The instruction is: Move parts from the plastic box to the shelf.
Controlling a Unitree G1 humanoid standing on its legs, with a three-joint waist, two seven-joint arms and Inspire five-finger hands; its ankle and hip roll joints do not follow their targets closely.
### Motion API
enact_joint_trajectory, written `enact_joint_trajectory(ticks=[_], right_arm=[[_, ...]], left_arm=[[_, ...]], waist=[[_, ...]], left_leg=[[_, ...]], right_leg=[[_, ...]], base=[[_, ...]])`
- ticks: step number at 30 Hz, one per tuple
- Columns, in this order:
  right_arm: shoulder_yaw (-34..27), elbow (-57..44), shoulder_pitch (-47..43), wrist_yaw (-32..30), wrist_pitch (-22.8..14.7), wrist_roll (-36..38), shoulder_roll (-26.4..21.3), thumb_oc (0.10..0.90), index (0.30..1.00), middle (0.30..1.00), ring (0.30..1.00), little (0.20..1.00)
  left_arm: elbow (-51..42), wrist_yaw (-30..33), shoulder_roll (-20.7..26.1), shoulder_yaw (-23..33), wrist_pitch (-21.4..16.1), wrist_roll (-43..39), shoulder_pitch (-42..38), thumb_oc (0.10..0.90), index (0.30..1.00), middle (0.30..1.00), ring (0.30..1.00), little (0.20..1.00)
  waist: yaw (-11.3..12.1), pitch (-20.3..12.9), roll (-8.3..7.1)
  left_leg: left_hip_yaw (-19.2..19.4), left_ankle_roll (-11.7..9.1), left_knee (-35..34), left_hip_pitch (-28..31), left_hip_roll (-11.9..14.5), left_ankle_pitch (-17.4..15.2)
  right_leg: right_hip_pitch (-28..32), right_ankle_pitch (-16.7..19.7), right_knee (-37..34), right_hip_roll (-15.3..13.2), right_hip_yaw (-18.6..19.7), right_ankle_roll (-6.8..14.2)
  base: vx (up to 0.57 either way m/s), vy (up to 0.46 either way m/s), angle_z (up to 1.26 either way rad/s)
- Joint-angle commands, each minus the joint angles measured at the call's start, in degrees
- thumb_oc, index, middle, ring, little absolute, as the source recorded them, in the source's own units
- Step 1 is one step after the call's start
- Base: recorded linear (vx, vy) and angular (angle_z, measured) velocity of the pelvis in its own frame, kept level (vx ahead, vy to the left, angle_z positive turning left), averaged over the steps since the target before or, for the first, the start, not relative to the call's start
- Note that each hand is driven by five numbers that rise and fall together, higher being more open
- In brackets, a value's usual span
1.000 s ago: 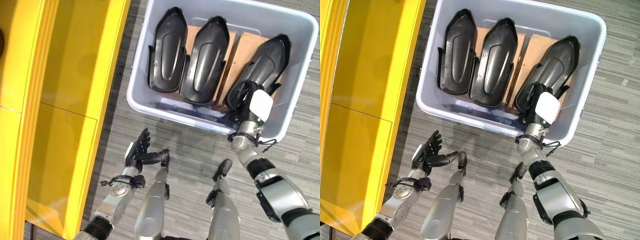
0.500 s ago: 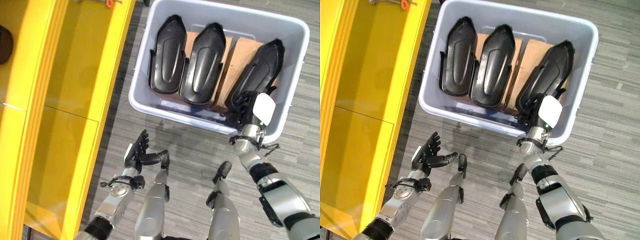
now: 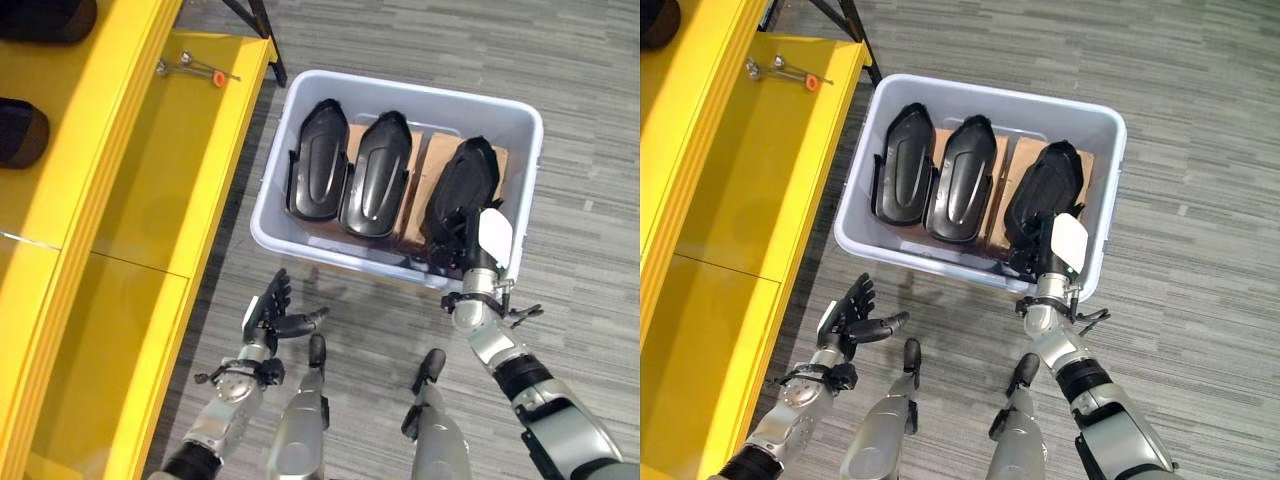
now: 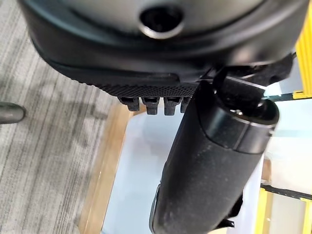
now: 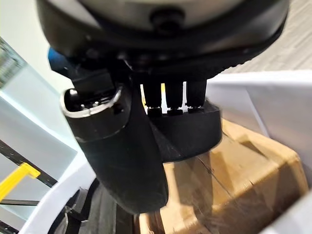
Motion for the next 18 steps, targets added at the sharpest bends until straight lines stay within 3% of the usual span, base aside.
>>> enact_joint_trajectory(ticks=[1,6,18], right_arm=[[-1.4,-6.2,-1.4,-1.7,-3.7,-4.8,-2.3,0.400,0.300,0.300,0.300,0.300],[-2.8,-14.1,-0.5,0.5,-3.9,-10.5,-6.8,0.400,0.300,0.300,0.300,0.300],[-3.8,-23.7,0.8,7.1,-6.4,-12.5,-12.7,0.400,0.300,0.300,0.300,0.300]], left_arm=[[-1.5,-0.8,1.5,-0.1,-3.0,1.7,1.6,0.900,1.000,1.000,1.000,1.000],[-1.7,-3.0,2.5,2.0,-1.9,3.0,4.5,0.900,1.000,1.000,1.000,1.000],[-1.3,-5.7,2.0,5.4,-0.1,4.5,9.3,0.900,1.000,1.000,1.000,1.000]], waist=[[0.8,-6.6,-1.47],[0.4,-10.8,-2.67],[-0.8,-18.8,-4.00]], left_leg=[[0.9,-0.1,-0.5,3.9,1.9,-2.2],[1.4,-0.3,-0.5,6.7,2.3,-3.1],[2.8,-0.8,-0.5,10.7,3.4,-3.9]], right_leg=[[4.0,-4.4,5.4,-5.4,0.0,5.5],[7.1,-4.8,4.4,-4.7,-0.2,5.6],[11.4,-5.4,2.4,-2.7,0.4,5.3]], base=[[0.09,-0.042,-0.07],[0.07,-0.026,-0.06],[0.06,-0.024,-0.05]])
